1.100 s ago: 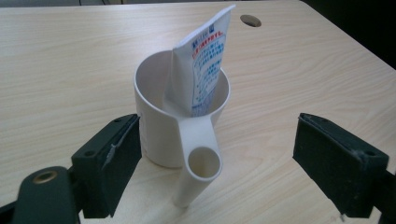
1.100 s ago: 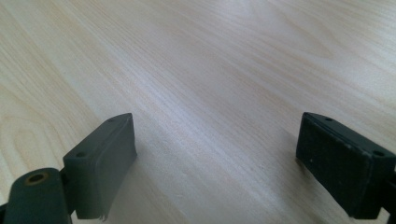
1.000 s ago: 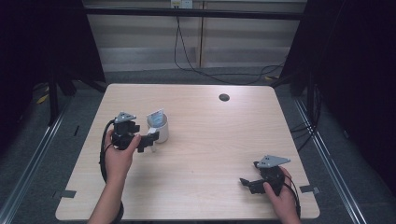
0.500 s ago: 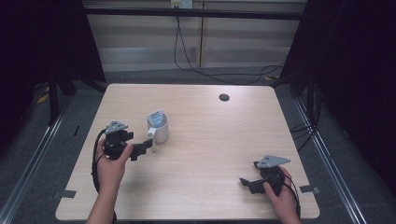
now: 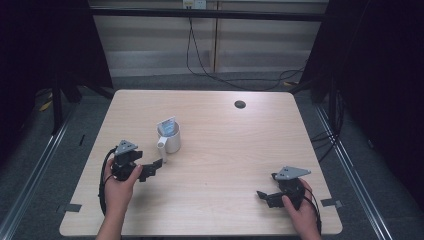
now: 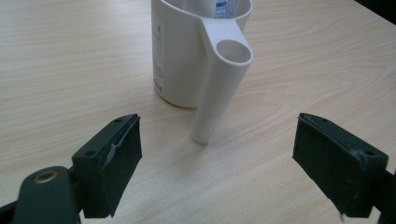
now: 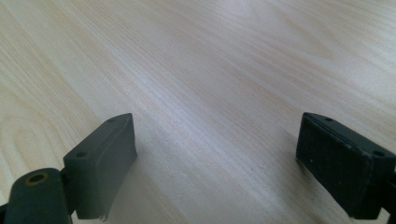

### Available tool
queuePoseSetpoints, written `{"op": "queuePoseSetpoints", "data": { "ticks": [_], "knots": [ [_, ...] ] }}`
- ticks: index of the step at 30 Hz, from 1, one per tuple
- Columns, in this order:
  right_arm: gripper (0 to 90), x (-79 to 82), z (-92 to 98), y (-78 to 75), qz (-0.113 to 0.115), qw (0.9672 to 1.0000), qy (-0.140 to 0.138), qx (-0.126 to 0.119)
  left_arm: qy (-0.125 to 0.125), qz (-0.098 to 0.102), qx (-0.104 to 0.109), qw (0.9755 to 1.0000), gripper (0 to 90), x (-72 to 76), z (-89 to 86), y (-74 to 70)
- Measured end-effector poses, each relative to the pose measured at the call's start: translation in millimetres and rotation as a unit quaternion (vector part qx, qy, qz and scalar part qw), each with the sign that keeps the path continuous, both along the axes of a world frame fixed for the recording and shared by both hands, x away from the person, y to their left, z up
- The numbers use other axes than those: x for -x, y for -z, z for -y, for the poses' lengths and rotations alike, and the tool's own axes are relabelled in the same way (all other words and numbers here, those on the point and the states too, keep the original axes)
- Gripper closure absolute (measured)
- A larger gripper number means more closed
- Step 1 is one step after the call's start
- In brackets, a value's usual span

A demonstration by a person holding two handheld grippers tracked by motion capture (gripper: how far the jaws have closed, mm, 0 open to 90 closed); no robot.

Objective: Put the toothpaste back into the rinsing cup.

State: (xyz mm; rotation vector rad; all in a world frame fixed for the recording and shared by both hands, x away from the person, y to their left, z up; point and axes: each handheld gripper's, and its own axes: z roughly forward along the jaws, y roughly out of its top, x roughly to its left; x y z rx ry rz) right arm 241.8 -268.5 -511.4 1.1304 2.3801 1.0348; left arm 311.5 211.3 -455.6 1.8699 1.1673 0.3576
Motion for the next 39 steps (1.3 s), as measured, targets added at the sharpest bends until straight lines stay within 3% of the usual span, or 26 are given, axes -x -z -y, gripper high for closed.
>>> {"op": "queuePoseSetpoints", "data": {
  "ticks": [1,7,9,21,39],
  "knots": [
    [11.7,0.0,0.0,0.0,0.000,1.0000,0.000,0.000,0.002,0.000,-0.007,1.0000,15.2,-0.1,-1.3,1.2],
    [11.7,0.0,0.0,0.0,0.000,1.0000,0.000,0.000,-0.005,-0.004,-0.001,1.0000,15.3,1.4,-5.4,10.3],
    [11.7,0.0,0.0,0.0,0.000,1.0000,0.000,0.000,-0.001,-0.004,-0.011,0.9999,15.3,2.2,-8.2,13.0],
    [11.7,0.1,0.0,0.0,0.000,1.0000,-0.001,0.000,-0.004,-0.013,-0.019,0.9997,15.3,7.1,-17.8,38.3],
    [11.6,0.5,-0.4,-0.1,-0.001,1.0000,0.000,0.001,-0.012,-0.013,-0.048,0.9987,15.4,13.3,-28.2,51.8]
  ]
}}
